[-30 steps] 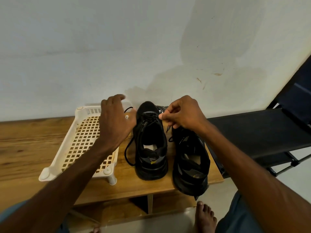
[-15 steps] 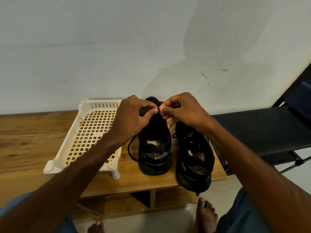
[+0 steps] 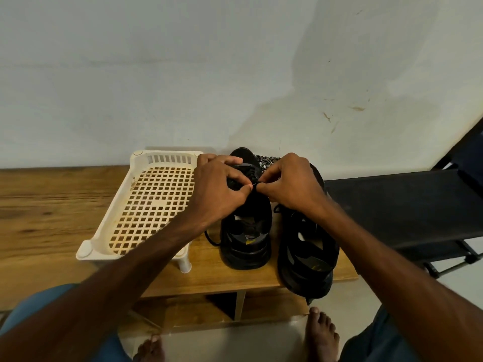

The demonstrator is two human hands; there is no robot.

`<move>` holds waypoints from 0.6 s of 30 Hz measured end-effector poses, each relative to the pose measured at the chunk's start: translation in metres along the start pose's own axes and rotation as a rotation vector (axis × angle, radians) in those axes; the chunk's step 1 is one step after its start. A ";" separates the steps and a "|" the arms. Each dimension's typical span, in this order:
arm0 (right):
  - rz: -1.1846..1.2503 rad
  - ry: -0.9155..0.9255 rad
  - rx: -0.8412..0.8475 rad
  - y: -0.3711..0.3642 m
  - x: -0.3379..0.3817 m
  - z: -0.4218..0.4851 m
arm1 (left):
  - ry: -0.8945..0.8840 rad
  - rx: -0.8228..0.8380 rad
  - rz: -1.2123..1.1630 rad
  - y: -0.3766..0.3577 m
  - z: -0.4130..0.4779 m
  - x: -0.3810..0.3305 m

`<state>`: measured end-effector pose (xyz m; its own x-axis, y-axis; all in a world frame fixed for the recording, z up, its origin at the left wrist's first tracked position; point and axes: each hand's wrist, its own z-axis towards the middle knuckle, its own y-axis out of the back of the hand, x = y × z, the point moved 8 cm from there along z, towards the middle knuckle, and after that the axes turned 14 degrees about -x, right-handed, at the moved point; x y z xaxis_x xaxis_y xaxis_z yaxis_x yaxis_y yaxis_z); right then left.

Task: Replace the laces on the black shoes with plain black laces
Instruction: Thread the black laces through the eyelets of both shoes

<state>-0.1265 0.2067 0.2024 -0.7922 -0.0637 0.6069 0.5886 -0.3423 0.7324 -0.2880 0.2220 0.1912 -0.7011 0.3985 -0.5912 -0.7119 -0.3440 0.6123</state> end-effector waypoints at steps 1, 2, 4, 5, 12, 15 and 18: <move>0.009 -0.013 -0.011 0.001 -0.001 0.000 | -0.002 -0.002 0.001 -0.001 -0.001 0.000; 0.016 -0.025 -0.020 0.002 -0.002 0.001 | -0.005 0.001 0.008 -0.003 -0.002 -0.001; 0.024 -0.040 -0.027 0.002 -0.004 0.000 | -0.003 0.006 0.024 -0.007 -0.004 -0.002; 0.028 -0.047 -0.027 0.003 -0.006 0.000 | 0.002 0.005 0.026 -0.008 -0.004 -0.003; 0.055 -0.067 -0.025 0.004 -0.010 -0.001 | 0.047 0.001 -0.062 -0.014 -0.007 -0.002; 0.060 -0.068 -0.013 0.002 -0.011 -0.002 | 0.045 -0.010 -0.063 -0.014 -0.009 -0.003; 0.062 -0.054 -0.008 0.001 -0.010 -0.001 | 0.117 -0.039 -0.032 -0.015 -0.011 0.001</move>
<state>-0.1180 0.2064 0.1967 -0.7446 -0.0345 0.6666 0.6345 -0.3465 0.6909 -0.2782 0.2184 0.1759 -0.6766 0.3086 -0.6686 -0.7332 -0.3667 0.5726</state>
